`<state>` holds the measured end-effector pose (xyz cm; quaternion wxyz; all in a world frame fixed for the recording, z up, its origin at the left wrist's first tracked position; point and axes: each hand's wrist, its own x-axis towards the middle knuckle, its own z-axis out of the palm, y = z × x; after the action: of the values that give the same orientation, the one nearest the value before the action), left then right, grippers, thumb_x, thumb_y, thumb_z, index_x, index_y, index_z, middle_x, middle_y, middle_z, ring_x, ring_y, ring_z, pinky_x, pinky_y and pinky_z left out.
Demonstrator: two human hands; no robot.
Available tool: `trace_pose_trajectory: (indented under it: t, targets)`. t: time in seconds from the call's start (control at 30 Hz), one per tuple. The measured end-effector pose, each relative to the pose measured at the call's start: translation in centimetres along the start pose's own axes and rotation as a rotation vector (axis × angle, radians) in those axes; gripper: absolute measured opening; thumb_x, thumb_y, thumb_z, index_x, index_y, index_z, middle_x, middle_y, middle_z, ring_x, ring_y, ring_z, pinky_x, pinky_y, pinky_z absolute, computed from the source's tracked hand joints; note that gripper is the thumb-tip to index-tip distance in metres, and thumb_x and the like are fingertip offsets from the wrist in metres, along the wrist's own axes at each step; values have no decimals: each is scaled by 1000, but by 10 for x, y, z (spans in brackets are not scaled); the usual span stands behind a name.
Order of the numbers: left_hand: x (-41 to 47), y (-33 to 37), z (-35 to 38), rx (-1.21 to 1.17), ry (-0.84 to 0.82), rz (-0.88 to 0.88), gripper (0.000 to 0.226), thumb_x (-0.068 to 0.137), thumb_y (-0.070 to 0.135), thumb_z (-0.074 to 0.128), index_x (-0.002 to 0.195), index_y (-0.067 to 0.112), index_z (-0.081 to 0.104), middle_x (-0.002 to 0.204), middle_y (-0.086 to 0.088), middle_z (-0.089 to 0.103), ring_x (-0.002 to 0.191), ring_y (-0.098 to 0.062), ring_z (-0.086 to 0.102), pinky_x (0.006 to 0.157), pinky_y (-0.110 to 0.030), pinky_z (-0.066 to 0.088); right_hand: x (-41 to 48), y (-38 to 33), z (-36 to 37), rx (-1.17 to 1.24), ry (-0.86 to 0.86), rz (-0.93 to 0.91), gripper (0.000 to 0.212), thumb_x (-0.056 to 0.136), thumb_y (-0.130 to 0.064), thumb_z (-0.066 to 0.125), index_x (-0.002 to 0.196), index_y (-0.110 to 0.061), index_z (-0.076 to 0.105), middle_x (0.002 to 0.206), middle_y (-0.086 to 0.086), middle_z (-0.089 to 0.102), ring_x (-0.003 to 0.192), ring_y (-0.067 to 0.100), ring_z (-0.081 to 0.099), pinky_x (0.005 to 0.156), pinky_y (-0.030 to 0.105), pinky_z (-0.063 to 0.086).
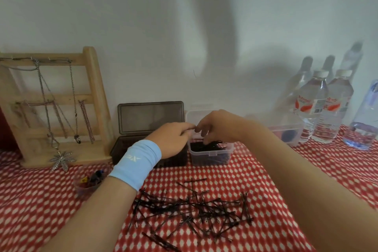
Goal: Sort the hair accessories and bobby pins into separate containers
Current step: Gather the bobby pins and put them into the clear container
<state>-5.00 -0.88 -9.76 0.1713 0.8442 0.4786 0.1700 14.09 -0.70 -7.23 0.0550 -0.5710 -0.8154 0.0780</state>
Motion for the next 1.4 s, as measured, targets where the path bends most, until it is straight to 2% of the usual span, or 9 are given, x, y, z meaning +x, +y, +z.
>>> trace_pose_trajectory:
  t: [0.13, 0.3, 0.5, 0.73, 0.83, 1.03, 1.17, 1.27, 1.4]
  targets:
    - [1, 1, 7, 76, -65, 58, 47, 104, 36, 38, 150, 27, 37, 155, 3, 39, 141, -15, 35, 111, -26, 26, -12, 9, -7, 248, 131, 12, 31, 90, -24, 74, 121, -24, 73, 112, -11, 73, 92, -5, 62, 75, 7, 42]
    - [3, -1, 18, 271, -221, 68, 50, 104, 47, 30, 152, 31, 31, 165, 4, 2, 151, -12, -7, 123, -37, 1, -19, 18, -6, 175, 110, 100, 22, 88, -21, 76, 109, -26, 77, 104, -13, 74, 90, -2, 63, 80, 15, 46]
    - [2, 7, 19, 188, 20, 183, 48, 103, 39, 38, 150, 28, 36, 159, 8, 29, 146, -10, 23, 120, -31, 18, -11, 14, 11, 83, 66, 103, 21, 90, -20, 73, 107, -29, 80, 103, -10, 75, 95, 10, 64, 88, 25, 49]
    - [-3, 16, 30, 368, -150, 284, 49, 102, 46, 32, 150, 35, 35, 158, 20, 25, 143, -11, 31, 120, -37, 22, -20, 22, 7, 114, 72, 103, 17, 90, -20, 73, 104, -27, 80, 99, -11, 75, 88, 4, 63, 70, 11, 39]
    - [-6, 17, 25, 216, -110, 255, 47, 102, 44, 36, 149, 36, 38, 155, 18, 34, 139, -9, 36, 118, -34, 27, -25, 17, -4, 133, 111, 92, 18, 90, -22, 74, 107, -24, 78, 96, -13, 71, 79, -5, 58, 65, 7, 36]
    - [-23, 17, 6, 97, 153, 194, 17, 98, 32, 49, 106, 28, 64, 102, 13, 59, 93, -3, 55, 88, -31, 50, -45, -7, -19, 190, 32, 60, 14, 91, -23, 73, 104, -25, 77, 89, -19, 67, 83, -3, 60, 65, 11, 38]
    - [-42, 22, 2, 184, 11, 178, 16, 96, 39, 50, 95, 32, 64, 94, 14, 62, 85, -5, 59, 82, -33, 53, -63, -22, -15, 122, -180, 60, 20, 92, -17, 69, 108, -27, 77, 97, -19, 67, 86, -2, 60, 72, 14, 40]
    - [-58, 26, 13, 264, -154, 100, 41, 91, 58, 49, 120, 30, 60, 119, 8, 58, 106, -9, 56, 94, -33, 49, -79, -25, -14, 61, -339, 95, 38, 88, -5, 71, 117, -29, 74, 113, -13, 71, 105, 9, 65, 86, 22, 45]
    - [-80, 26, 32, 364, -435, -29, 114, 66, 86, 56, 155, 30, 14, 153, 9, 16, 142, -19, 19, 117, -45, 27, -97, -24, 3, -151, -552, 149, 65, 84, -1, 73, 139, -32, 58, 143, -3, 56, 132, 24, 53, 112, 43, 41]
